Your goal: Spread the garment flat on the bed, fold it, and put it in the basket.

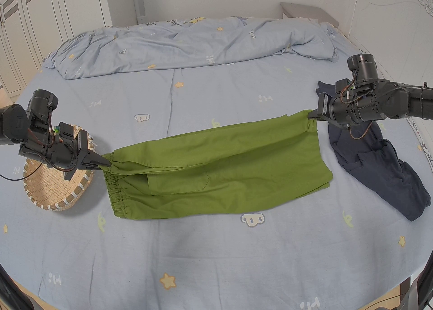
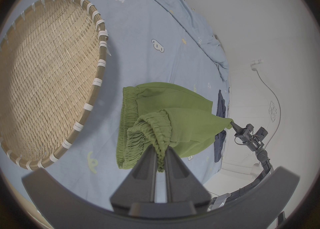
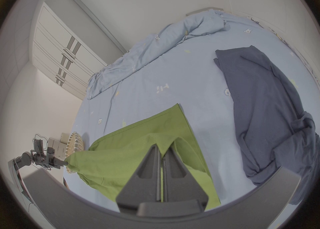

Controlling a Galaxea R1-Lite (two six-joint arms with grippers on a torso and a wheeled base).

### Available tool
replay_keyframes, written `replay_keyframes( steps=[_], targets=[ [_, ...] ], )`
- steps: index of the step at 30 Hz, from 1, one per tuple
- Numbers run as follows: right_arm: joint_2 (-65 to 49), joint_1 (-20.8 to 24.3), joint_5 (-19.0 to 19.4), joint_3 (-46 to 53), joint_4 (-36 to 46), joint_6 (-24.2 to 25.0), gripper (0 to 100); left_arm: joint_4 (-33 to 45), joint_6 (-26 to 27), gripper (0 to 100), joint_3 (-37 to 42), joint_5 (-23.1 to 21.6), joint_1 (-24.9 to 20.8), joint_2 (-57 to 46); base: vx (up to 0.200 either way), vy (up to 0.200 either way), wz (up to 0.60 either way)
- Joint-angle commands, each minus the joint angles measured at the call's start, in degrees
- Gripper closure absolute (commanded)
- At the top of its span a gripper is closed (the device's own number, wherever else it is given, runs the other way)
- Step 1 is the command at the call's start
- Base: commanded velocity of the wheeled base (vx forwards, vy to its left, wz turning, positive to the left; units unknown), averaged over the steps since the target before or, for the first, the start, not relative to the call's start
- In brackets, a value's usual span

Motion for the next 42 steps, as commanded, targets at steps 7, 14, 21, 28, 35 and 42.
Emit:
replay_keyframes(
  steps=[7, 14, 21, 28, 35, 42],
  targets=[
    [2.9, -0.1, 0.1, -1.0, -0.1, 0.1, 100, -0.1, 0.0, 100, -0.7, 0.0, 0.0, 2.7, 0.0, 0.0, 0.0],
    [3.1, 0.2, 0.1, -1.1, -0.1, 0.0, 100, -0.1, 0.1, 100, -1.1, 0.0, -0.3, 3.3, 0.0, 0.0, 0.0],
    [4.4, 0.4, 0.1, -1.3, -0.1, -0.1, 0, -0.1, 0.1, 100, -2.5, 0.1, -0.6, 4.8, 0.0, 0.0, 0.0],
    [5.3, 0.2, 0.1, -0.9, -1.9, -0.1, 0, -0.5, -0.2, 0, -3.8, -0.3, -0.8, 5.9, 0.0, 0.0, 0.0],
    [5.2, -0.6, 0.1, -0.3, -2.3, 0.2, 0, -0.6, -0.9, 0, -3.9, -0.4, -4.7, 5.9, 0.0, 0.0, 0.0],
    [5.0, -1.4, 0.1, 0.7, -2.3, 0.3, 0, -5.0, -4.4, 0, -5.2, -0.4, -6.7, 9.2, 0.0, 0.0, 0.0]
  ],
)
